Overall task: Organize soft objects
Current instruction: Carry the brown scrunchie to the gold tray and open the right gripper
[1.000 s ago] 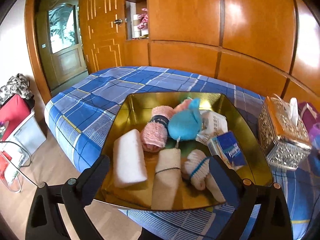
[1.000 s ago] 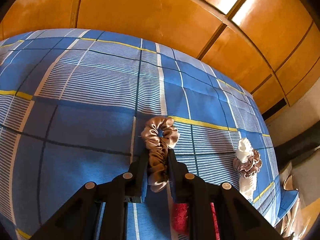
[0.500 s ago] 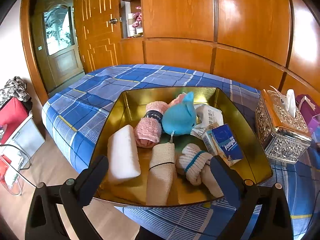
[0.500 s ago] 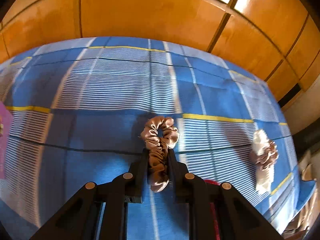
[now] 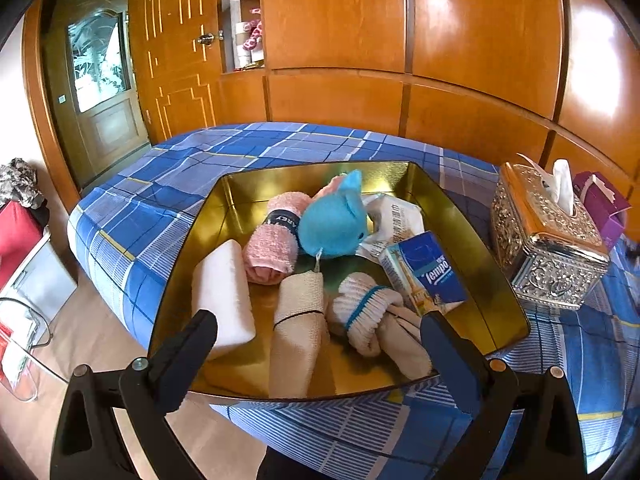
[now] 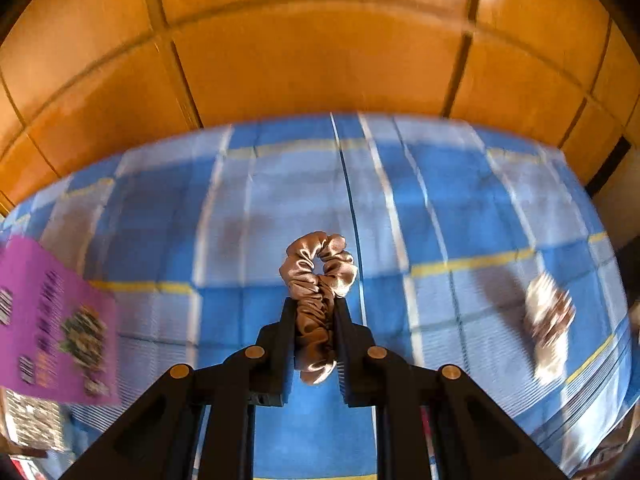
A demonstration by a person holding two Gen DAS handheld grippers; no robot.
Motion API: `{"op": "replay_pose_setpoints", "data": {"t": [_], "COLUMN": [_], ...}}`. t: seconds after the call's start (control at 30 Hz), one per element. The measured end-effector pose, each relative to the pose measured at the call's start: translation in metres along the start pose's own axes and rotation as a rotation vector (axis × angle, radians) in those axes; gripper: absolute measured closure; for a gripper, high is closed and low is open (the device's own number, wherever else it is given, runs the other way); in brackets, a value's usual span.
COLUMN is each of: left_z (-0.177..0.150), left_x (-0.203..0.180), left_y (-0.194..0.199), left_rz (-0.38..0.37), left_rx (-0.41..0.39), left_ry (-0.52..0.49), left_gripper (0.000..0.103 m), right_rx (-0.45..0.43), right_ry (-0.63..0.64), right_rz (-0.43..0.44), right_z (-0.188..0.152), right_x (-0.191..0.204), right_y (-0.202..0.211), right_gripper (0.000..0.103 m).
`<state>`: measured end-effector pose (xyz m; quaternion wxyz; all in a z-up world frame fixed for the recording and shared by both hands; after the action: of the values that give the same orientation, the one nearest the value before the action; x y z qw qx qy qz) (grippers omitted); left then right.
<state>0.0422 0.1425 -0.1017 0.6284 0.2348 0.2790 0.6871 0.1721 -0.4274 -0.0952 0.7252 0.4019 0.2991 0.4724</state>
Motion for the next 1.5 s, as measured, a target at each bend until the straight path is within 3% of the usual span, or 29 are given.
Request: {"op": "replay_pose_setpoints", "data": {"t": [0.13,0.3,0.4,0.53,0.67,0.73,0.93,1.1,1.23,1.4,1.5], "left_z": [0.000,0.001,0.004,0.010,0.022,0.026,0.029,0.029,0.027,0.023,0.021], "left_x": [-0.001,0.001,0.003,0.011,0.036,0.050,0.078,0.083,0.084,0.082,0.078], "left_y": [0.000,0.002,0.004,0.005,0.012,0.014,0.017,0.014,0.010,0.005,0.003], "left_rz": [-0.004,-0.005,-0.006,0.006,0.046,0.064,0.090,0.097,0.093,0.084,0.075], "left_rx": [0.001,-0.006,-0.014,-0.028,-0.064,-0.076,-0.089,-0.083,-0.074,-0.055,-0.047], "left_ry": [-0.001,0.006,0.009,0.020,0.072,0.104,0.174,0.185,0.198,0.201,0.195], "left_gripper": [0.001,0.001,0.001,0.001,0.001,0.001,0.001,0.001,0.001,0.001,0.001], "right_rx": [-0.135,-0.330,-0.407,-0.428,-0.364,-0.273,-0.057,0.033,0.063,0.079,0.070], "right_ry": [0.042,0.176,0.283,0.447,0.609,0.683,0.783,0.824,0.862,0.874,0.868], "right_rz": [0.050,0.158,0.252,0.414,0.575,0.664,0.761,0.721,0.655,0.583,0.553], "right_z": [0.041,0.077,0.072,0.036,-0.022,-0.059,-0.145,-0.187,-0.203,-0.206,-0.206], "right_x": [0.023,0.092,0.142,0.217,0.294,0.334,0.416,0.462,0.475,0.484,0.483], "right_y": [0.055,0.145,0.191,0.229,0.238,0.232,0.196,0.151,0.125,0.094,0.083], "right_gripper": [0.087,0.087,0.087,0.087,0.087,0.087,0.087,0.087,0.087,0.081,0.071]}}
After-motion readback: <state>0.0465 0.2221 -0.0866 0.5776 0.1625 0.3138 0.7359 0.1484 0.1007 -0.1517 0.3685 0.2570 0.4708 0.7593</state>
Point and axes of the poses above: each gripper's, at about its wrist camera, not at the fingertips, and y roughly against the way its jaws point, x to its left, z to its top, the point moved 7 cm from there along -y, roughly the way its jaws point, and after that the axes turned 3 degrees about -z, right-handed, at the moved point
